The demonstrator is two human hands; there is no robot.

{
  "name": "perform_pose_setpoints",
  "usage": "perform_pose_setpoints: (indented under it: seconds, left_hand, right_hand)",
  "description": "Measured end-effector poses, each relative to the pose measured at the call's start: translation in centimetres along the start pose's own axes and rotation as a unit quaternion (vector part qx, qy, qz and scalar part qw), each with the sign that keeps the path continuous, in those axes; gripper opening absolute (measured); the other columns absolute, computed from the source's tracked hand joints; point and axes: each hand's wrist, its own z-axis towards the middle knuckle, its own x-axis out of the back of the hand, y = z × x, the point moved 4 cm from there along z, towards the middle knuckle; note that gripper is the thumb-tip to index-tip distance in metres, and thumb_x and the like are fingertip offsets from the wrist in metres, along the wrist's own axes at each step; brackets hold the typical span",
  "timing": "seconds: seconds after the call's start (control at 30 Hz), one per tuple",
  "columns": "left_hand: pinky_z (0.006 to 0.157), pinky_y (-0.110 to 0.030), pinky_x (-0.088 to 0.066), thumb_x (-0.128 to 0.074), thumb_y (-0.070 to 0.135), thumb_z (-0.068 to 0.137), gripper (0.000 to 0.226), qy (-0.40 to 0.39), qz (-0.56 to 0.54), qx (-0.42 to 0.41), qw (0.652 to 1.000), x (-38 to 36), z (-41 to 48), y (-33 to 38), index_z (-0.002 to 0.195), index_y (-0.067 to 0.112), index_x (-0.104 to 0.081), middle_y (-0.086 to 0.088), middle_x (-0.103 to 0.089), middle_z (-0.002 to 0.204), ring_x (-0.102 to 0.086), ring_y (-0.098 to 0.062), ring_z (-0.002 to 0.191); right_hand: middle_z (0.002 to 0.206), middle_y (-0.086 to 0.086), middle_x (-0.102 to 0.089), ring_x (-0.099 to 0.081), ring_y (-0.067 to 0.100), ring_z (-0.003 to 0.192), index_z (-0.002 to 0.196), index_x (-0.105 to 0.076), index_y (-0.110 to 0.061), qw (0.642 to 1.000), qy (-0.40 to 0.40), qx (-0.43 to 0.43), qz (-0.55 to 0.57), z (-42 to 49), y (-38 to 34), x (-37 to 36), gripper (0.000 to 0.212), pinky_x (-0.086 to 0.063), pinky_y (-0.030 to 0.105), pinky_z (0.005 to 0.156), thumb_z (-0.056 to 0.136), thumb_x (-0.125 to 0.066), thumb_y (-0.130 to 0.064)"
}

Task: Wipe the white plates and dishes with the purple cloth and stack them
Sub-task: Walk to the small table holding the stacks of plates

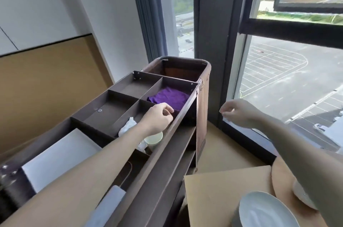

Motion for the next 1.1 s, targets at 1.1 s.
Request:
perform_pose_setpoints:
  seconds: [1.1]
  left_hand:
    - [0.076, -0.035, -0.036, -0.058, 0.019, 0.084, 0.013, -0.074, 0.289, 0.077, 0.951, -2.3, 24.9, -10.5, 0.091, 0.017, -0.048, -0.009, -0.064, 0.117, -0.052, -0.03, 0.118]
  right_hand:
    - [0.118, 0.01, -0.05, -0.048, 0.035, 0.111, 0.1, -0.049, -0.016, 0.979, -0.082, -0.04, -0.183, 28.2, -5.8, -15.2, 0.021, -0.039, 0.046, 0.094, 0.087, -0.061, -0.027]
